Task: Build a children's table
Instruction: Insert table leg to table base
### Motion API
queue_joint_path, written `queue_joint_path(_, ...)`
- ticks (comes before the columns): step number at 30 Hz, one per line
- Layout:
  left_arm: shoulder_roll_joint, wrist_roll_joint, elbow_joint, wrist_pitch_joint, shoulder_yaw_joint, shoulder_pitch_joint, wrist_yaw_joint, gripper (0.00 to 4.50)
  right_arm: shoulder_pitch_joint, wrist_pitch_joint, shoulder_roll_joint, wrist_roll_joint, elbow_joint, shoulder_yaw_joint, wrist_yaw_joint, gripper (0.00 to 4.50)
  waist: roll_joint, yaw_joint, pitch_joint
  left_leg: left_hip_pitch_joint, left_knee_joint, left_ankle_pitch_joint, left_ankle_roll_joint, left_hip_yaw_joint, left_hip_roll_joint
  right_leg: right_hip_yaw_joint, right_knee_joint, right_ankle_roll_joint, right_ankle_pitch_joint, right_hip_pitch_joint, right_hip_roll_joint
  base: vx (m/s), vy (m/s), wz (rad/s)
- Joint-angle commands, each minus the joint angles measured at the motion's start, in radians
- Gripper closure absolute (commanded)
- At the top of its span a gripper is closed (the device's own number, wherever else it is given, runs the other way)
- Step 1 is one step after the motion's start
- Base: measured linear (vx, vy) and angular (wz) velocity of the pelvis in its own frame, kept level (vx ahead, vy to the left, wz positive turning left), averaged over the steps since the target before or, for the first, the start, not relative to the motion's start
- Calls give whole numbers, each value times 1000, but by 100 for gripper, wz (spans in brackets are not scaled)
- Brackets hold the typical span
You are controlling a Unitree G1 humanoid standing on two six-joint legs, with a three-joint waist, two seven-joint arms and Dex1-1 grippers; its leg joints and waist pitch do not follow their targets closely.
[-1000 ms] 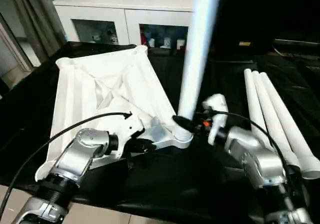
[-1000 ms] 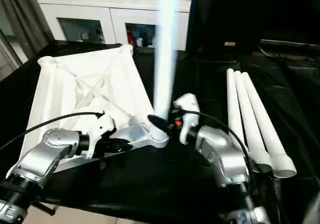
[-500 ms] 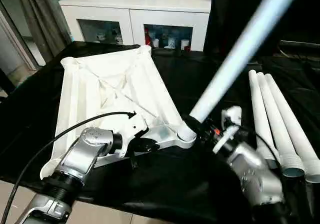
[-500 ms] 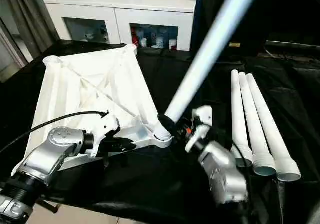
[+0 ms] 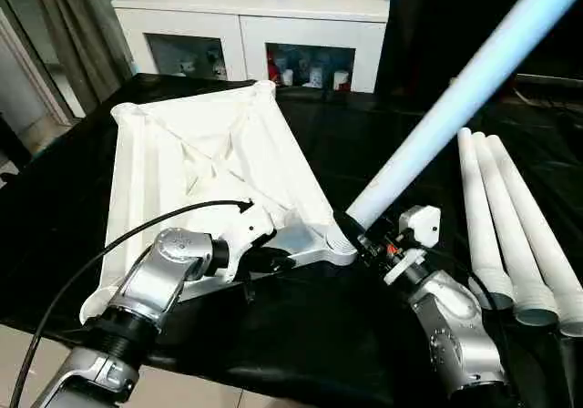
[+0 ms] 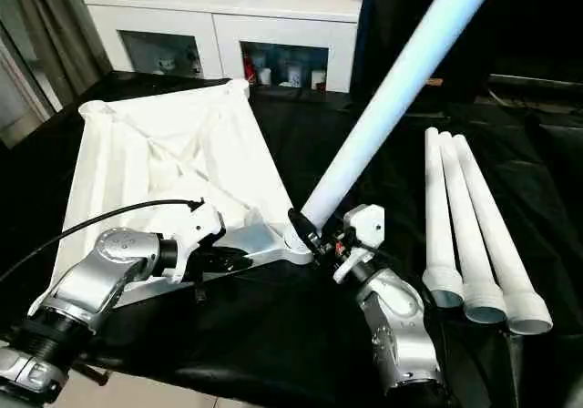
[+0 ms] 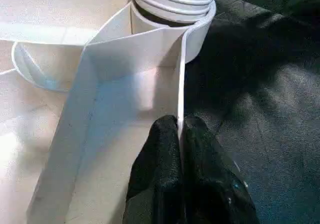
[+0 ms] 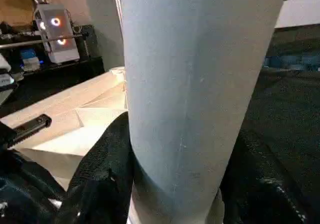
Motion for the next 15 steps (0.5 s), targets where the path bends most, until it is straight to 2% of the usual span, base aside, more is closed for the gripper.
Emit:
queue_joint_path(1, 12, -12, 25, -13, 29, -3, 15, 450, 20, 28, -37, -40, 55, -13, -21, 261, -13, -2, -45, -2, -84, -166, 44, -16, 48, 37, -85, -223, -171, 32, -72, 0, 0, 0)
queue_joint_path(8, 22, -5, 32, -15, 11, -9, -17, 450, -17, 159, -116, -53, 62, 56, 93, 261, -16, -3, -45, -1, -83, -163, 54, -15, 48, 37, -86, -225, -183, 35, -72, 0, 0, 0)
queue_joint_path(9, 23, -4, 33, -17, 9, -9, -20, 450, -23, 177, -128, -49, 57, 63, 116, 261, -17, -3, -45, -2, -82, -158, 57, -15, 49, 37, -86, -226, -182, 35, -73, 0, 0, 0)
queue_joint_path(10, 23, -2, 39, -21, 7, -10, -22, 450, -41, 221, -156, -43, 46, 84, 160, 261, -24, -5, -45, -2, -81, -155, 59, -13, 48, 36, -86, -225, -180, 36, -70, 0, 0, 0)
queue_joint_path(11, 23, -1, 41, -22, 7, -11, -22, 450, -45, 229, -162, -43, 44, 89, 170, 261, -21, -3, -45, -1, -81, -146, 62, -14, 49, 36, -85, -227, -173, 36, -71, 0, 0, 0)
queue_joint_path(14, 22, 1, 43, -23, 5, -12, -23, 450, -60, 268, -189, -38, 37, 112, 211, 261, -23, -2, -46, -2, -79, -134, 65, -13, 49, 36, -84, -231, -162, 37, -72, 0, 0, 0)
queue_joint_path(15, 22, 1, 43, -23, 4, -12, -24, 450, -68, 276, -202, -41, 39, 125, 233, 261, -29, -3, -46, -3, -78, -132, 67, -11, 49, 36, -84, -230, -161, 37, -72, 0, 0, 0)
